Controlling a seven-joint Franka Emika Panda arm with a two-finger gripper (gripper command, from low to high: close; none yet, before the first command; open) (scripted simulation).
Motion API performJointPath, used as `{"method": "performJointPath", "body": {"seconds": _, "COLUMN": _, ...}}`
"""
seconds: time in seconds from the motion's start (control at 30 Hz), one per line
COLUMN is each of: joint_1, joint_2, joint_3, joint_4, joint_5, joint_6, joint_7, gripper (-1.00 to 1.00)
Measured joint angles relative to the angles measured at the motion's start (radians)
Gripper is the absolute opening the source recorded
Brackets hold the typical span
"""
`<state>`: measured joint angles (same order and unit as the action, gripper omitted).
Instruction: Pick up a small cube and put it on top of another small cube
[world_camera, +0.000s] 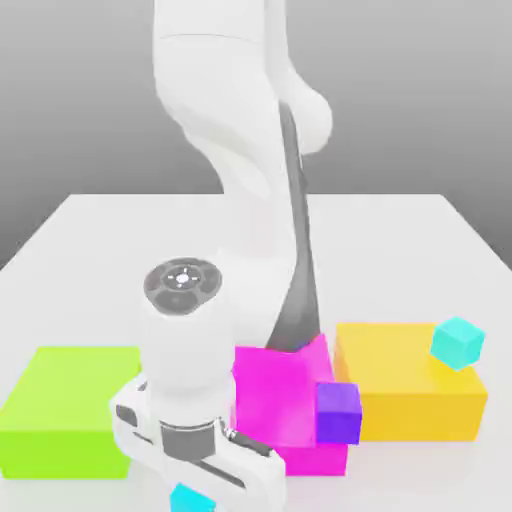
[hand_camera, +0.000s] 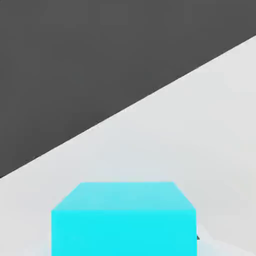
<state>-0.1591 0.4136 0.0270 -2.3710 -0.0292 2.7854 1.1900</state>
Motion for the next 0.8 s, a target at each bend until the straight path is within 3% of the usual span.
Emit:
{"method": "performJointPath", "body": {"seconds": 0.1, "joint_1": 0.002, "joint_2": -0.104, "joint_3": 0.007, "joint_4": -0.024, "joint_5": 0.007, "joint_6": -0.079, "joint_7": 0.005, "gripper": -1.00}}
{"method": "performJointPath", "body": {"seconds": 0.47, "joint_1": 0.215, "joint_2": -0.498, "joint_3": 0.123, "joint_4": -0.213, "joint_5": 0.057, "joint_6": -0.282, "joint_7": 0.417, "gripper": -1.00}}
{"method": "performJointPath", "body": {"seconds": 0.63, "joint_1": 0.227, "joint_2": -0.429, "joint_3": 0.136, "joint_4": -0.258, "joint_5": 0.032, "joint_6": -0.170, "joint_7": 0.501, "gripper": -1.00}}
{"method": "performJointPath", "body": {"seconds": 0.67, "joint_1": 0.226, "joint_2": -0.398, "joint_3": 0.136, "joint_4": -0.262, "joint_5": 0.023, "joint_6": -0.134, "joint_7": 0.509, "gripper": 1.00}}
{"method": "performJointPath", "body": {"seconds": 0.8, "joint_1": 0.222, "joint_2": -0.398, "joint_3": 0.136, "joint_4": -0.262, "joint_5": 0.023, "joint_6": -0.134, "joint_7": 0.509, "gripper": 1.00}}
